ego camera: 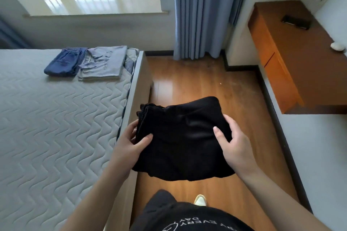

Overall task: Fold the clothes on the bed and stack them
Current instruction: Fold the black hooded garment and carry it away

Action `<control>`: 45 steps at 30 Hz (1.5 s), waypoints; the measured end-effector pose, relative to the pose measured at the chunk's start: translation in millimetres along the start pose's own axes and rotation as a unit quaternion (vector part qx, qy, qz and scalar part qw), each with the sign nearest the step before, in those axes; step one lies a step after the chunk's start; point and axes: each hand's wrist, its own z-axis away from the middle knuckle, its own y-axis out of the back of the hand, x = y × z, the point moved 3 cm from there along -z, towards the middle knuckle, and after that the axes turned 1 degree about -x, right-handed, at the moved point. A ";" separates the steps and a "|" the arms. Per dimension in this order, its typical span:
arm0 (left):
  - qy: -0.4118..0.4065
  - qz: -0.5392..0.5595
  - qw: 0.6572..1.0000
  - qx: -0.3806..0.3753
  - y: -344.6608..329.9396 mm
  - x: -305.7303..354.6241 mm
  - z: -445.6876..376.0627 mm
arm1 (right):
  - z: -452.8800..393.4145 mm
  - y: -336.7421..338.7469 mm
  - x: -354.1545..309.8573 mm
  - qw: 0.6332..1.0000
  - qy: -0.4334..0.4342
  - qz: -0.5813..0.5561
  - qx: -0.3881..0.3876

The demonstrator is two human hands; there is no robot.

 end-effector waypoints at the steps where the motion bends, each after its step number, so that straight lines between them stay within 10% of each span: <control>1: 0.002 0.008 1.000 0.009 3.6 3.8 -12.4 | -17.4 -5.1 -4.4 1.000 0.005 -0.006 -0.003; 28: -0.049 -0.029 0.998 -0.033 4.8 179.2 -426.7 | -432.3 -81.3 -67.9 0.999 -0.010 0.013 0.044; 45: -0.036 0.050 0.994 0.087 -17.4 257.7 -625.2 | -703.7 -103.3 -91.5 0.998 0.039 0.028 -0.040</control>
